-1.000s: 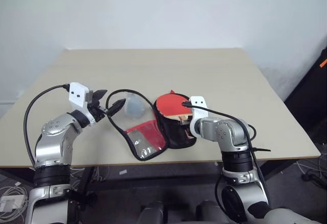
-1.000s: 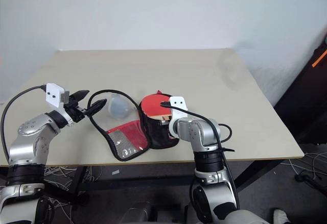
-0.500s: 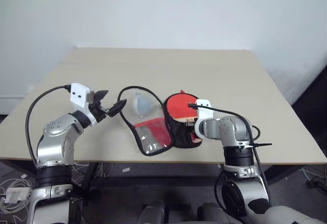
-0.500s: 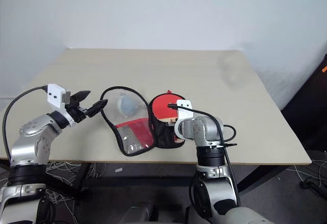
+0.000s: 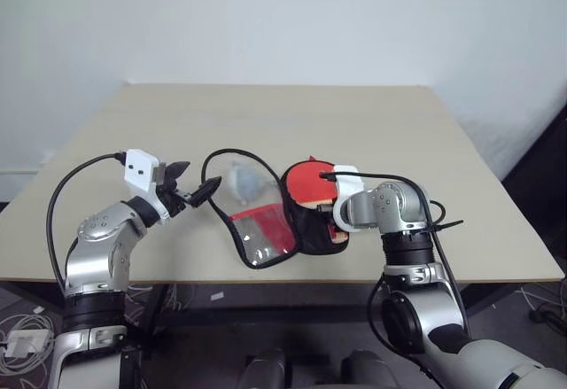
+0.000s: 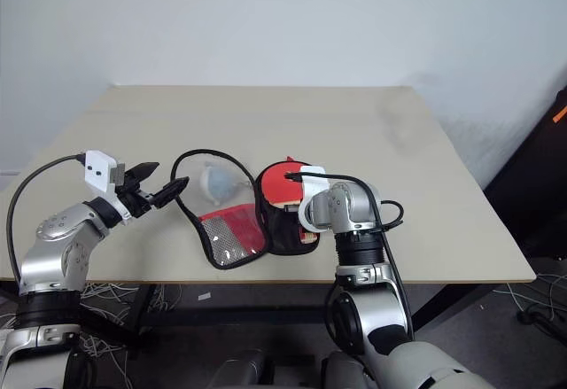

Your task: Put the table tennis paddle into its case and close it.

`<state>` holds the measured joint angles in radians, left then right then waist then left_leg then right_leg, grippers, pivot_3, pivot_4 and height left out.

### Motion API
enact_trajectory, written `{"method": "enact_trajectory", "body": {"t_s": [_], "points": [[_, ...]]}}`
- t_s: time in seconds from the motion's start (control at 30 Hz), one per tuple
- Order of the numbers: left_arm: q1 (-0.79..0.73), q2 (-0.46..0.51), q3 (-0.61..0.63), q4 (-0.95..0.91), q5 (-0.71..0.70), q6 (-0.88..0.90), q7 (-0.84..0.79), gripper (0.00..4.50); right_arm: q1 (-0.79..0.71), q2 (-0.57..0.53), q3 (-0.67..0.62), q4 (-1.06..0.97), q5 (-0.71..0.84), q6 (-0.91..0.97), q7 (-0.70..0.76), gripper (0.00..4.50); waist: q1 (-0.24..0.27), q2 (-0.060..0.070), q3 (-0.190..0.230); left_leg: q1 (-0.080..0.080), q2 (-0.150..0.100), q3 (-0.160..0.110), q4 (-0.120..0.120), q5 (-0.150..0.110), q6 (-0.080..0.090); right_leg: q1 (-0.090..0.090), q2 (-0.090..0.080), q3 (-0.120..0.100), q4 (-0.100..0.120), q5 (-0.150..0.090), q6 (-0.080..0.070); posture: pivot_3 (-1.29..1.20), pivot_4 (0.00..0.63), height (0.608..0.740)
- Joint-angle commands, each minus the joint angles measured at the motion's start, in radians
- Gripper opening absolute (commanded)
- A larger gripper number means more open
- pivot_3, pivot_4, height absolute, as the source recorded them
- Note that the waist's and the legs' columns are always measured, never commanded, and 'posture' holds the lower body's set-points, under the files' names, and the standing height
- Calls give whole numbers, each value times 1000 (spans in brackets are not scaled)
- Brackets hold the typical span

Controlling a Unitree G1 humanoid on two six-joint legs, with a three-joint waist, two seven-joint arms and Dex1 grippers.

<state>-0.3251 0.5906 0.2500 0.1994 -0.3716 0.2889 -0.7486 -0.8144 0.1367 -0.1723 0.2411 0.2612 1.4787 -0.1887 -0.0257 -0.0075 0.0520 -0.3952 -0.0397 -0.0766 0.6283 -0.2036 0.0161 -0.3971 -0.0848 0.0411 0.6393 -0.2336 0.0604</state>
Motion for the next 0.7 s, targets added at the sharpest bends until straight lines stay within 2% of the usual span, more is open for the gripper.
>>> {"method": "enact_trajectory", "body": {"t_s": [0.03, 0.2, 0.33, 0.43, 0.57, 0.7], "points": [[-7, 4, 16, -50, -15, -1, 9, 4500, -67, 185, -63, -14, 12, -4, -40, 2752, -1, 0, 0, 0, 0, 0, 0, 0, 0, 0, 0, 0, 0, 0, 0, 0, 0, 739], [-10, 3, 15, -46, -14, 0, 13, 4500, -106, 215, -192, -42, 107, 19, -41, 4484, 5, 0, 0, 0, -1, 0, 0, 0, 0, 1, 0, 0, 0, 0, 0, 0, 0, 739], [-20, 4, 14, -34, -12, -3, 12, 4500, -96, 174, -197, -107, 173, 24, -4, 4484, -2, 1, 0, -1, 0, 0, 0, 0, 0, 0, 0, 0, -1, 0, 0, 0, 0, 739], [-30, 1, 10, -21, -8, -8, 12, 4500, -37, 47, -108, -207, 204, 15, 84, 4484, -18, 1, 1, -2, 1, 2, -1, 2, 3, -3, 1, 1, 0, 0, 0, 0, 0, 739], [-46, -6, 1, -1, -1, -15, 11, 4500, 65, -167, 77, -324, 162, -51, 192, 4484, -26, 1, 1, -2, 2, 3, -1, 2, 4, -4, 1, 1, 0, -1, 1, 0, 0, 739], [-72, -8, -8, 30, 6, -22, 6, 4500, 123, -297, 217, -387, 130, -122, 269, 4484, -26, 0, 1, -2, 1, 4, -1, 2, 3, -4, -1, 2, 0, -1, 1, 0, 0, 739]]}}
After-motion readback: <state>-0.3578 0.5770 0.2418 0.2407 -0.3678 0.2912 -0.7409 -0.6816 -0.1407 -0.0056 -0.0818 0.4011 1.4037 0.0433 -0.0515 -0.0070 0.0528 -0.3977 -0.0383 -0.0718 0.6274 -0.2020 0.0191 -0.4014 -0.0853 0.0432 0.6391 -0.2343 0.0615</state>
